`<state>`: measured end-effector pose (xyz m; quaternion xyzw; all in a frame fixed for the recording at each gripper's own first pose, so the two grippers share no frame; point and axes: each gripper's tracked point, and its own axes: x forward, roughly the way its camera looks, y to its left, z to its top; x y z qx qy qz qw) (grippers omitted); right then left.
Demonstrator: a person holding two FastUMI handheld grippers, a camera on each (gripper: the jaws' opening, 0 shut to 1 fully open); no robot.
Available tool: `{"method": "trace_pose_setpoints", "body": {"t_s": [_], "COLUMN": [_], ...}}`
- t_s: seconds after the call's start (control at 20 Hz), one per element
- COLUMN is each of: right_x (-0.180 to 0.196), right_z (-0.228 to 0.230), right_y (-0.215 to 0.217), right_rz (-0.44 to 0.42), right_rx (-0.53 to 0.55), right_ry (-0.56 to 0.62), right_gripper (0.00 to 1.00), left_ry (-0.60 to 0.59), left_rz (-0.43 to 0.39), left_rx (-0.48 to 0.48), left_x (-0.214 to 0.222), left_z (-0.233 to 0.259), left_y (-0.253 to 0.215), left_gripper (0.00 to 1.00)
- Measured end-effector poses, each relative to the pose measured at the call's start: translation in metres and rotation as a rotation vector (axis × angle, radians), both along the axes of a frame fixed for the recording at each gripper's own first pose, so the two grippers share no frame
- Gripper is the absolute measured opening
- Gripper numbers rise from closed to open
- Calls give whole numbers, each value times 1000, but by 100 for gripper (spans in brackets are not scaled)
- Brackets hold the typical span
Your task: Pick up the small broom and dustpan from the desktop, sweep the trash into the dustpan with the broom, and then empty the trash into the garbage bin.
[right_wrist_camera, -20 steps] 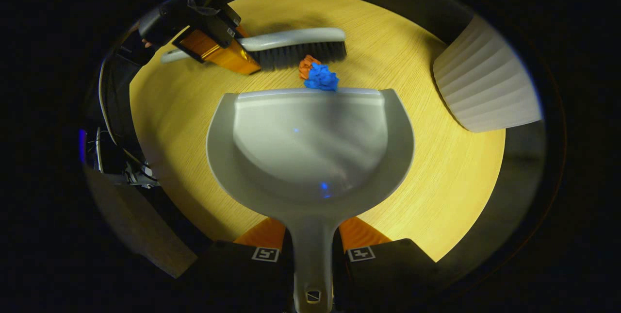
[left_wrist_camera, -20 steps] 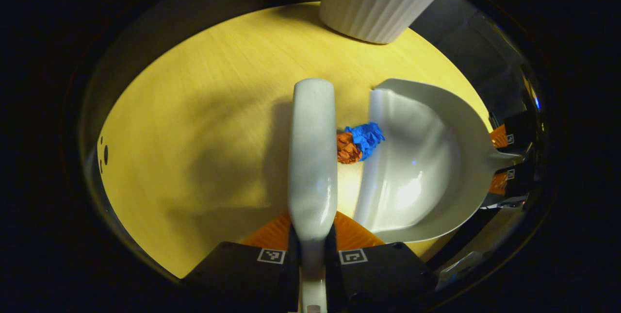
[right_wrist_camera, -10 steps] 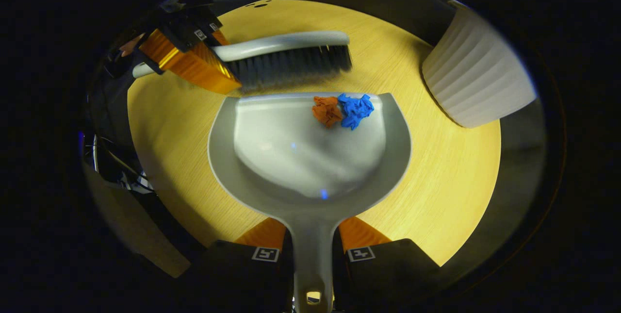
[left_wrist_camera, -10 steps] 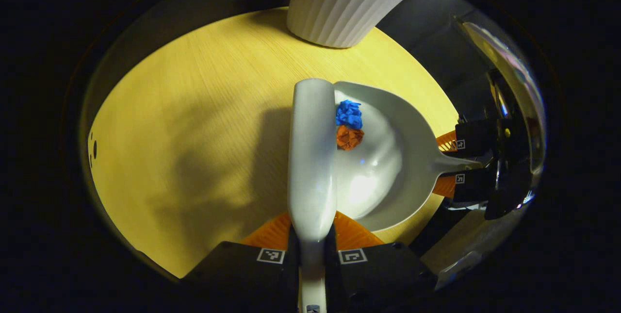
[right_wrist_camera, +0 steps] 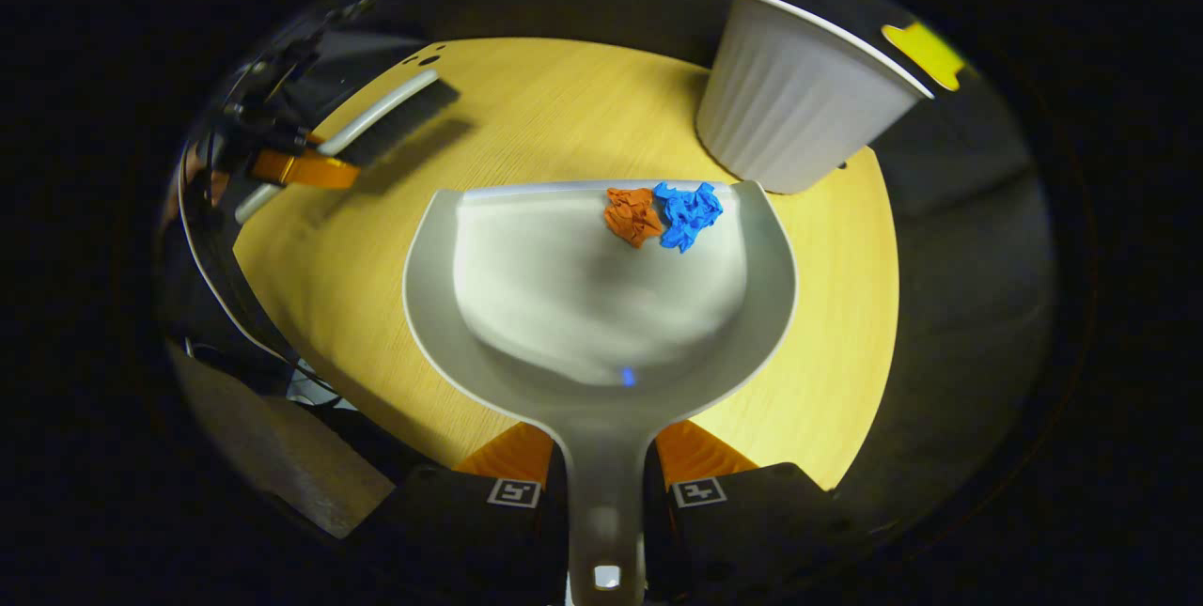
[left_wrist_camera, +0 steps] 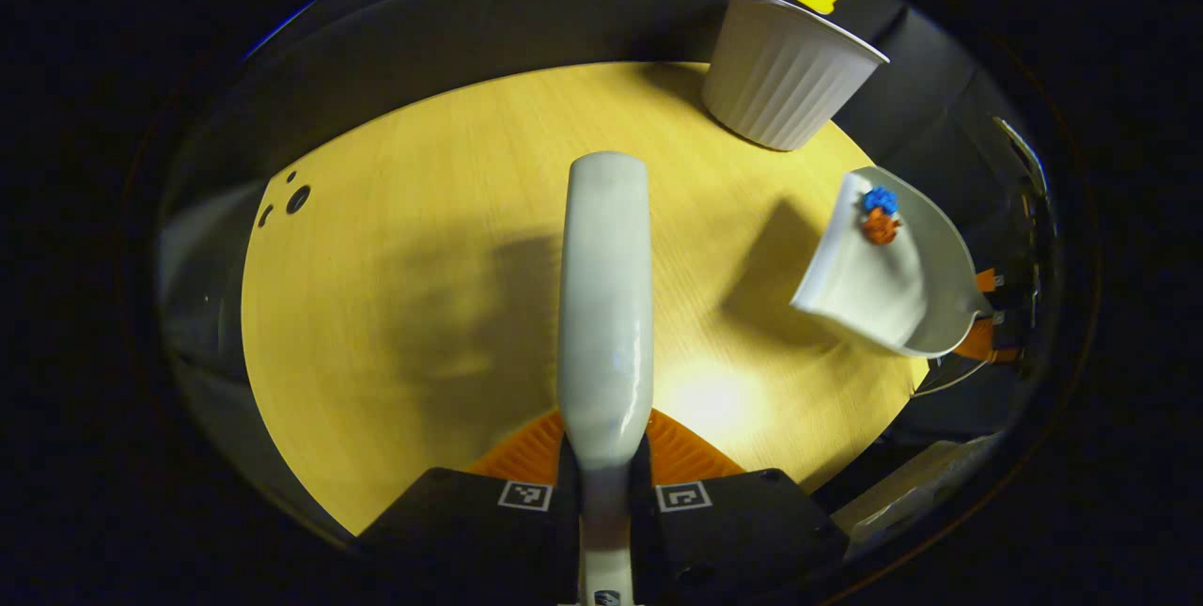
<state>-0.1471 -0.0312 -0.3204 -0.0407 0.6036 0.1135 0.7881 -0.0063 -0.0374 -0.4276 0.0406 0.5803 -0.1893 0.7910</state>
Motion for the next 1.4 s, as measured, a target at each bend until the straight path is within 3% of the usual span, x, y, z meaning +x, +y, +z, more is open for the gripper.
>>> {"method": "trace_pose_setpoints", "body": {"t_s": [0.1, 0.15, 0.45, 0.55, 0.6, 0.65, 0.7, 0.9, 1.05, 1.1, 1.4], "right_x": [6, 11, 45, 66, 76, 87, 100, 145, 168, 174, 188], "right_z": [26, 41, 123, 145, 156, 165, 170, 181, 175, 171, 145], "right_y": [-20, -31, -85, -109, -119, -127, -133, -155, -147, -142, -131], "right_rz": [-51, -73, -205, -232, -242, -252, -263, -270, -248, -244, -164], "right_rx": [-24, -38, -71, -100, -111, -120, -132, -165, -122, -111, -65], "right_ry": [-18, -37, -118, -144, -151, -159, -163, -145, -89, -65, 140], "right_gripper": [40, 35, 36, 31, 36, 31, 36, 36, 36, 40, 31], "left_ry": [6, 9, 16, 20, 21, 24, 27, 35, 39, 41, 45], "left_rz": [2, -7, -32, -47, -53, -55, -56, -48, -17, -8, 30], "left_rx": [1, 9, -30, -37, -38, -42, -48, -60, -69, -70, -66], "left_x": [-7, -8, -39, -47, -50, -54, -58, -68, -68, -68, -67], "left_z": [-5, -5, -19, -22, -24, -26, -27, -30, -31, -32, -36], "left_y": [7, 7, 14, 12, 12, 11, 12, 16, 22, 24, 33], "left_gripper": [26, 26, 26, 26, 26, 26, 26, 26, 26, 26, 26]}}
